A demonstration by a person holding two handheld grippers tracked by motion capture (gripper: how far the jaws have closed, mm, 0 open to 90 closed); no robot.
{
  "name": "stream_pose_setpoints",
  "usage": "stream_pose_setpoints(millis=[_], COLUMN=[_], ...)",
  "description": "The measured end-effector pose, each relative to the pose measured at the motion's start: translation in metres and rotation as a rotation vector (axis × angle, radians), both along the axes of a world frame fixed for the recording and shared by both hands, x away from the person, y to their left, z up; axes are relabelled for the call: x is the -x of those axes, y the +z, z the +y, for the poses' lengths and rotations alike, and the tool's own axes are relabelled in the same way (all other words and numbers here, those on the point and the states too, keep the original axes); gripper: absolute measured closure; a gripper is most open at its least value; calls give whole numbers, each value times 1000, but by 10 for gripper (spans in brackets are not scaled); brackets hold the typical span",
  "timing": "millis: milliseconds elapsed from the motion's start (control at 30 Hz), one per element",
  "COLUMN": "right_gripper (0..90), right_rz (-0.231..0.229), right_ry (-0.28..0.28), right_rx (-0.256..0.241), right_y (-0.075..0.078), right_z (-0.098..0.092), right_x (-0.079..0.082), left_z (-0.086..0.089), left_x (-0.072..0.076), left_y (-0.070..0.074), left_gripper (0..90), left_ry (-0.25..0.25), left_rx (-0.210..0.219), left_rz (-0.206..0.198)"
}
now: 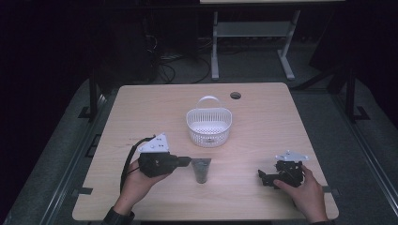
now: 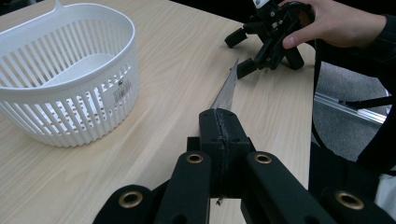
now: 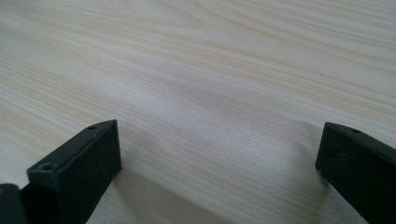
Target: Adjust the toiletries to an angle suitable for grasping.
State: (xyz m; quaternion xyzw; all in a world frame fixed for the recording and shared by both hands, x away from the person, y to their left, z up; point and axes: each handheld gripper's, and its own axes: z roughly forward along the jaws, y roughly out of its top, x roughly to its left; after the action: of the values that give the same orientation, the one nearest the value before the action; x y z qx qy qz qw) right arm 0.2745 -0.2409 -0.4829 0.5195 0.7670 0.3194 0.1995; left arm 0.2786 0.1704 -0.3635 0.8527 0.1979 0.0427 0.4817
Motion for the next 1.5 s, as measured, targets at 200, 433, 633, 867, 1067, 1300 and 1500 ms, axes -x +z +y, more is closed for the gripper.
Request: stream_pose_setpoints(millis=[200,433,633,867,1067,1300,1500], right_gripper=[0,0,0,0,0,0,0], right_rz=[0,1,0,0,0,0,1], right_ry=[0,0,0,0,0,0,-1], right_rx=[0,0,0,0,0,0,-1], right_y=[0,0,0,0,0,0,0], right_z=[0,0,0,0,0,0,0], right_x=[0,0,0,0,0,0,0], left_z=[-2,-6,-9,-12,-14,-17,-16], left_x=[-3,-8,-11,-16,-20,-26,-27], left_y=[-1,-3,-5,-3,-2,-3,-3], left_gripper=[896,896,896,896,896,896,896], left_ry=[11,13,13,25,33,43,47], left_rx=[-14,-32,-35,-49,-60,-67,-70], left_rz=[-12,-17,-17,-30,-38,-48,-47])
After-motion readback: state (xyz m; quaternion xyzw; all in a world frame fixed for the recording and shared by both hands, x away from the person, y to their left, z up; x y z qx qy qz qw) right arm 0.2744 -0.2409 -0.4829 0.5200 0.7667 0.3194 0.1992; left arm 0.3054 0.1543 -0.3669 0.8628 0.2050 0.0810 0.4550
